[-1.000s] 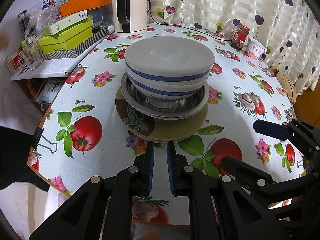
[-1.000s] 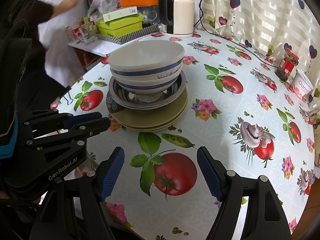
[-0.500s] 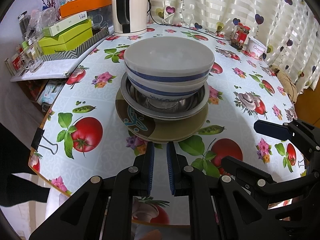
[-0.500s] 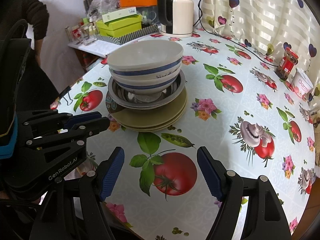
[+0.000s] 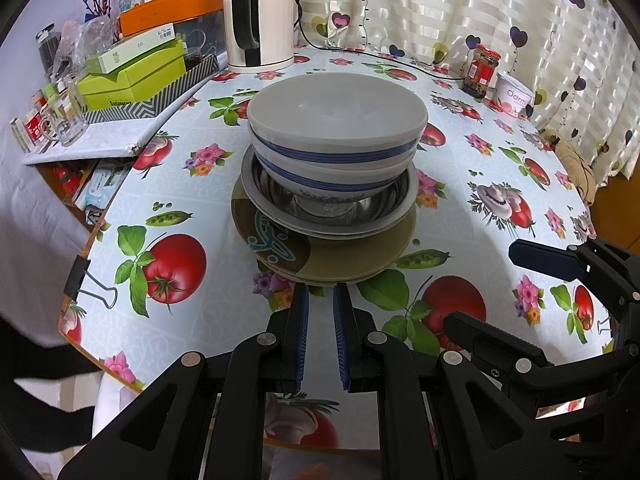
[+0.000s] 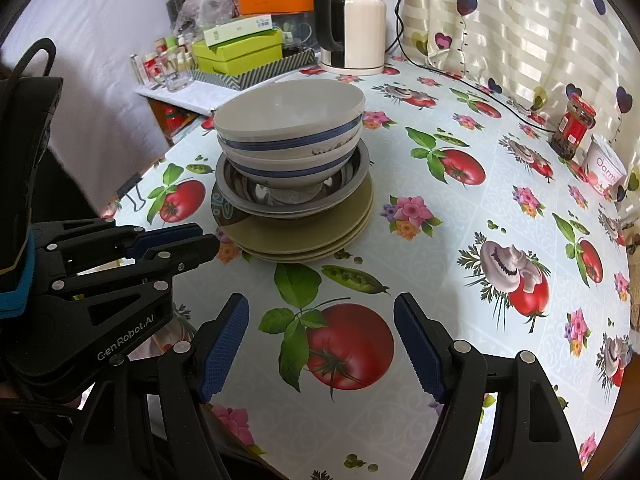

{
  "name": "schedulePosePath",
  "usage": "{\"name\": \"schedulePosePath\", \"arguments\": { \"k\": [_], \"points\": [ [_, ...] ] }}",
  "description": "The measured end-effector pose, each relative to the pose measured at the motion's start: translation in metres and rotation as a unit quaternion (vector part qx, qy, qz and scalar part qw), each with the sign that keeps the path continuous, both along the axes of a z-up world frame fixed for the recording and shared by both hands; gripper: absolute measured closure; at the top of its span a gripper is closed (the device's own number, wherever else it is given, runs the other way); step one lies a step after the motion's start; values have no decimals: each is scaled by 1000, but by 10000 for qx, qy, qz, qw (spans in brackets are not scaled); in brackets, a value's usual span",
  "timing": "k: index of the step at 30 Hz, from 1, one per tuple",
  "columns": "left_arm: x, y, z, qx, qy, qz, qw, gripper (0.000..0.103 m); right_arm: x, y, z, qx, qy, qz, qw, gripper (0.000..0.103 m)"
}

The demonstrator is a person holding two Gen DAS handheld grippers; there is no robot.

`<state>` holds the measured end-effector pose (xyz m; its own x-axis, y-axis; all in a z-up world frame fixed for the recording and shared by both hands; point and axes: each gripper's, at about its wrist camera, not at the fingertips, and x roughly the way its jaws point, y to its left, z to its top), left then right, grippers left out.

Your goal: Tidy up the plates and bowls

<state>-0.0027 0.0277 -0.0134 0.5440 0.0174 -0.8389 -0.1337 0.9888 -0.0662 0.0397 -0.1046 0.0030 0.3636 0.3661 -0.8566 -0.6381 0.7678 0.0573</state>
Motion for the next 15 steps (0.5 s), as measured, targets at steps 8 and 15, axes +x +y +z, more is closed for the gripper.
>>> {"name": "schedulePosePath", "arguments": {
  "k": [8, 15],
  "points": [
    [0, 0, 0, 1, -3, 4, 10000, 90, 0, 0, 0, 10, -1, 2, 10000, 27],
    [0, 0, 1, 13, 8, 4, 10000, 90, 0, 0, 0, 4, -1, 1, 10000, 27]
  ]
}}
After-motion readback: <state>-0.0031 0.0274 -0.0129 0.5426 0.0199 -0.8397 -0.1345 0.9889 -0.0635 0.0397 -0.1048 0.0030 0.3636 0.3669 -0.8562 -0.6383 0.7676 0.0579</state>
